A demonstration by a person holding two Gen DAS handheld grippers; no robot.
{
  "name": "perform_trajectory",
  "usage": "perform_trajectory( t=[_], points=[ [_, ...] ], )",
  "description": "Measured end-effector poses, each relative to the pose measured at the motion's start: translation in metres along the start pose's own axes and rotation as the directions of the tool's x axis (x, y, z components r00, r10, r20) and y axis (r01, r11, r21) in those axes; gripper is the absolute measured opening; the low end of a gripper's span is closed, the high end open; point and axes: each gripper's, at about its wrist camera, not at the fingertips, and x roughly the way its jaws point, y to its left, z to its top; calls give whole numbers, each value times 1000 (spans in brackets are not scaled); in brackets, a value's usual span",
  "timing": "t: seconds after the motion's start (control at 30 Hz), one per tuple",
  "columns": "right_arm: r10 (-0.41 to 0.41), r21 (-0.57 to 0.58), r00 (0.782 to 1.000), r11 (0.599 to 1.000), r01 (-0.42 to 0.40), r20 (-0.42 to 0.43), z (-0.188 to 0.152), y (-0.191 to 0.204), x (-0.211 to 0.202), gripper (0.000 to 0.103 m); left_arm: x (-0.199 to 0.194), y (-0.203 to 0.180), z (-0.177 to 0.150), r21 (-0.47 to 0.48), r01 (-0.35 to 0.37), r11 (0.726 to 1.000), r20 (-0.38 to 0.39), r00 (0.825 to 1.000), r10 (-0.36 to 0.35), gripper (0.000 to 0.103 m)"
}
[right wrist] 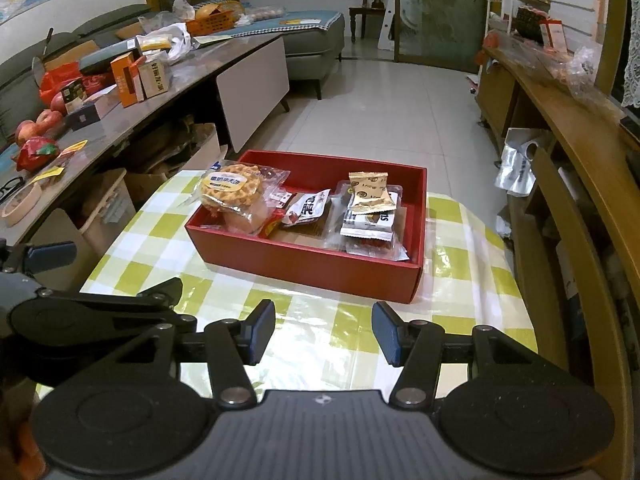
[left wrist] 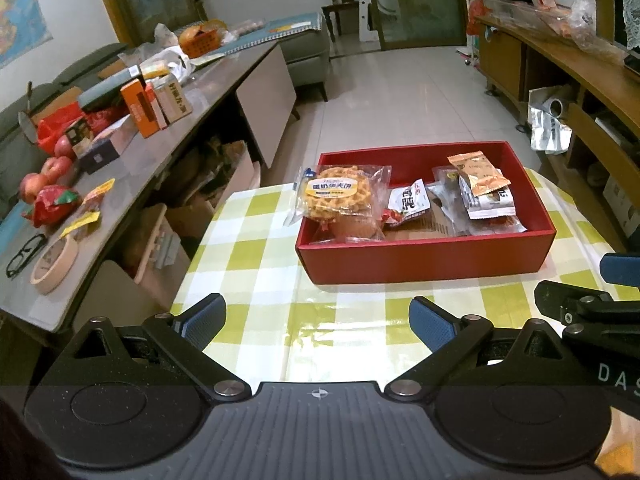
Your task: Organize snacks
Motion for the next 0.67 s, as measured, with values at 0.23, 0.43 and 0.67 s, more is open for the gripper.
perform_trajectory(
  t=[0.23,0.43,0.67],
  points=[
    [3,2,1000,1000,-3,11,-5,2,-9,64,-11,1,-7,-6,-5,1000,16,1000,5,100],
    [6,2,1000,1000,-6,17,-9,1,-16,64,-19,1,-9,-6,-8,1000,26,1000,8,100],
    [13,7,1000,1000,-13,27,-10,-2,-20,64,-24,-2,-12,-2,-9,1000,32,999,9,100]
  ],
)
